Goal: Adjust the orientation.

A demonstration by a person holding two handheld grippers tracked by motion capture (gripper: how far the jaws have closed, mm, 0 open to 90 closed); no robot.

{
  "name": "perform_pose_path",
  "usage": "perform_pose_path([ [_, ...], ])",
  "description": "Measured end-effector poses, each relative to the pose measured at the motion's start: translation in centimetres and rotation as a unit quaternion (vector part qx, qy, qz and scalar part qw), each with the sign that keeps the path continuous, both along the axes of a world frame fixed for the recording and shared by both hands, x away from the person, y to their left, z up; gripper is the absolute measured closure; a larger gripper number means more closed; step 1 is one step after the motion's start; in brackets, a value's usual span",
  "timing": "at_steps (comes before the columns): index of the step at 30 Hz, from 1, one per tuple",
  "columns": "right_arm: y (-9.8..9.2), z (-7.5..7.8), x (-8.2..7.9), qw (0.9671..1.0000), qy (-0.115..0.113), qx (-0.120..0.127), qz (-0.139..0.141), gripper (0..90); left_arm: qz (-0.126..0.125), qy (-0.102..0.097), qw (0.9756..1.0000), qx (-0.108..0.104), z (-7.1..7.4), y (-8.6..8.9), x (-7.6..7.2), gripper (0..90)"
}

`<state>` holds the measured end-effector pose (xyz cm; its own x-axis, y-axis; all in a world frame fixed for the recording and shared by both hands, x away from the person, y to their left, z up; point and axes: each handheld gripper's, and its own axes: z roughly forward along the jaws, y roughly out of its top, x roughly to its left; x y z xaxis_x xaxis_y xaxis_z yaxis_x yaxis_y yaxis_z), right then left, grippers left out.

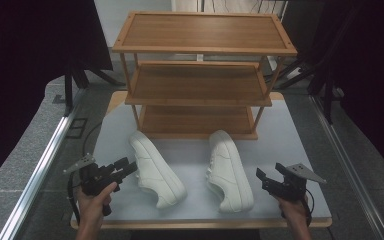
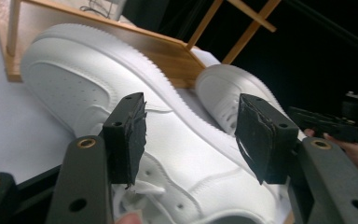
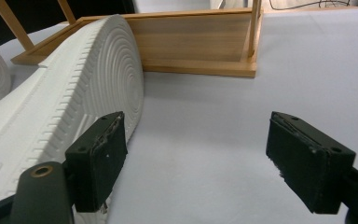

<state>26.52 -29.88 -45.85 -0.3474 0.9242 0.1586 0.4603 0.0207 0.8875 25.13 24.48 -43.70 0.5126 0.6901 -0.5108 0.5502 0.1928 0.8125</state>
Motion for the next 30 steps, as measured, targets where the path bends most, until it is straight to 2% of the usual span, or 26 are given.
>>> perform_pose_path([
  [3,-0.4,0.0,0.0,1.0,-0.001,-0.004,0.003,20.6,-0.003,0.001,1.0,0.006,0.0,-0.3,0.3,42.8],
  [7,-0.7,0.4,0.0,0.9998,-0.006,0.009,-0.017,21.5,-0.007,0.004,0.9999,0.01,-0.2,-0.2,-0.1,42.6],
  [13,0.4,0.7,0.2,0.9999,-0.009,-0.002,-0.013,22.1,0.012,0.007,0.9998,0.015,-0.3,1.0,-1.2,44.0],
  [16,0.8,0.9,0.4,0.9999,-0.011,-0.001,-0.007,22.6,0.02,0.006,0.9995,0.024,-0.3,1.2,-1.6,51.6],
  [17,0.8,0.9,0.4,0.9999,-0.011,-0.001,-0.007,22.6,0.03,0.006,0.999,0.031,-0.3,1.4,-1.8,51.6],
  [19,1.0,0.9,0.9,0.9999,-0.01,0.0,-0.002,22.8,0.039,0.007,0.9986,0.036,-0.3,1.6,-2.0,66.3],
  [20,1.0,0.9,1.1,1.0,-0.009,0.001,-0.003,22.7,0.024,0.012,0.9987,0.044,-0.4,1.7,-2.2,73.6],
  [21,1.0,0.9,1.1,1.0,-0.009,0.001,-0.003,22.7,0.024,0.012,0.9987,0.044,-0.4,1.7,-2.2,77.2],
  [22,1.0,0.8,1.4,1.0,-0.007,0.002,-0.005,22.7,0.018,0.013,0.9979,0.06,-0.5,1.6,-2.5,81.6],
  [23,1.0,0.8,1.4,1.0,-0.007,0.003,-0.005,22.7,0.016,0.017,0.9974,0.069,-0.6,1.4,-2.8,83.8],
  [25,1.0,0.7,1.6,0.9999,-0.004,0.008,-0.006,22.7,0.019,0.023,0.9968,0.073,-1.1,1.1,-3.3,87.8],
  [30,1.1,0.9,1.6,1.0,-0.004,0.003,-0.007,22.8,0.009,0.037,0.9963,0.077,-2.4,0.3,-4.8,89.6],
])
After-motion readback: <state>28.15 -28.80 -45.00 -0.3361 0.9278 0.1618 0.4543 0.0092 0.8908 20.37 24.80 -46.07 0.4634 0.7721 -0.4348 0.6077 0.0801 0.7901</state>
